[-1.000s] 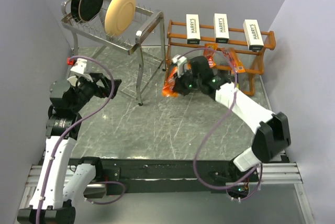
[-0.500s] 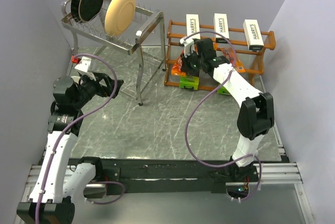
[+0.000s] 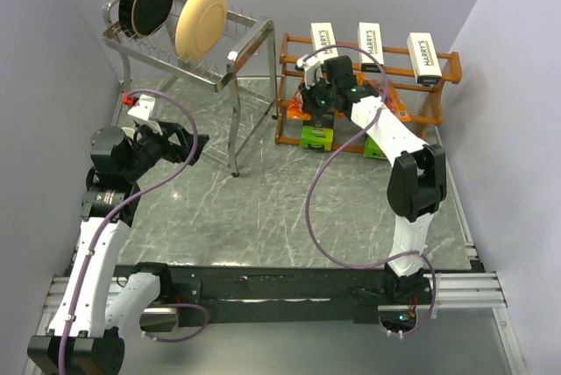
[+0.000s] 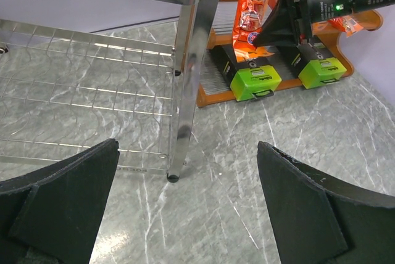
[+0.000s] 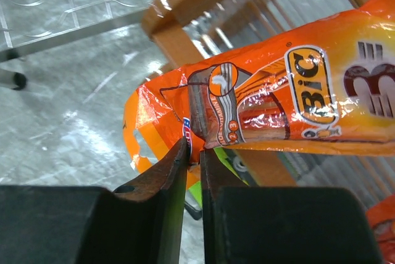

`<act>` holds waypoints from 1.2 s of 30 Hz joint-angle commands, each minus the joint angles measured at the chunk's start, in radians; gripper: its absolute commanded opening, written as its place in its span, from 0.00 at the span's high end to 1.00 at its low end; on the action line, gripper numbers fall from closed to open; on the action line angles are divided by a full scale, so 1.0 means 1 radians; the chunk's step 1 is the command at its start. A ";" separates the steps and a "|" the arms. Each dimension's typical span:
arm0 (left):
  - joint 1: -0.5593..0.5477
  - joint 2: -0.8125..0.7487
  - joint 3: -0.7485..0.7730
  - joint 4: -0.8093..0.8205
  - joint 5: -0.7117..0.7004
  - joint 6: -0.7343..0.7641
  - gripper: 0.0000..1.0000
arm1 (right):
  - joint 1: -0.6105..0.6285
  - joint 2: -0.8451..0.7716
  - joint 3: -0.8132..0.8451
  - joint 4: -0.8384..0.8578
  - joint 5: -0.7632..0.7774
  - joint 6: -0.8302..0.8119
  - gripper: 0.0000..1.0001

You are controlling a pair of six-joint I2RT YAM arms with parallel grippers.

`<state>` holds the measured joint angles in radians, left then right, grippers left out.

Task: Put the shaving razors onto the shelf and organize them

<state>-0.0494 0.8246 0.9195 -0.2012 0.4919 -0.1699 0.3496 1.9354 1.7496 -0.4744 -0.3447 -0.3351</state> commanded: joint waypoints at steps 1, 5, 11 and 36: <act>-0.004 -0.019 0.012 0.020 0.028 0.003 0.01 | -0.027 0.013 0.073 0.010 0.026 -0.021 0.79; -0.006 -0.021 0.012 0.013 0.030 0.007 0.00 | -0.034 0.033 0.116 -0.001 0.027 -0.035 0.74; -0.004 -0.025 0.007 0.017 0.033 0.004 0.01 | -0.032 0.050 0.148 -0.010 0.032 -0.038 0.69; -0.006 -0.019 -0.013 0.085 0.048 -0.034 0.00 | -0.009 -0.249 -0.105 0.043 0.085 0.062 0.22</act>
<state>-0.0494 0.8196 0.9180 -0.1829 0.5121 -0.1810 0.3290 1.8084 1.6745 -0.4656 -0.2619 -0.2916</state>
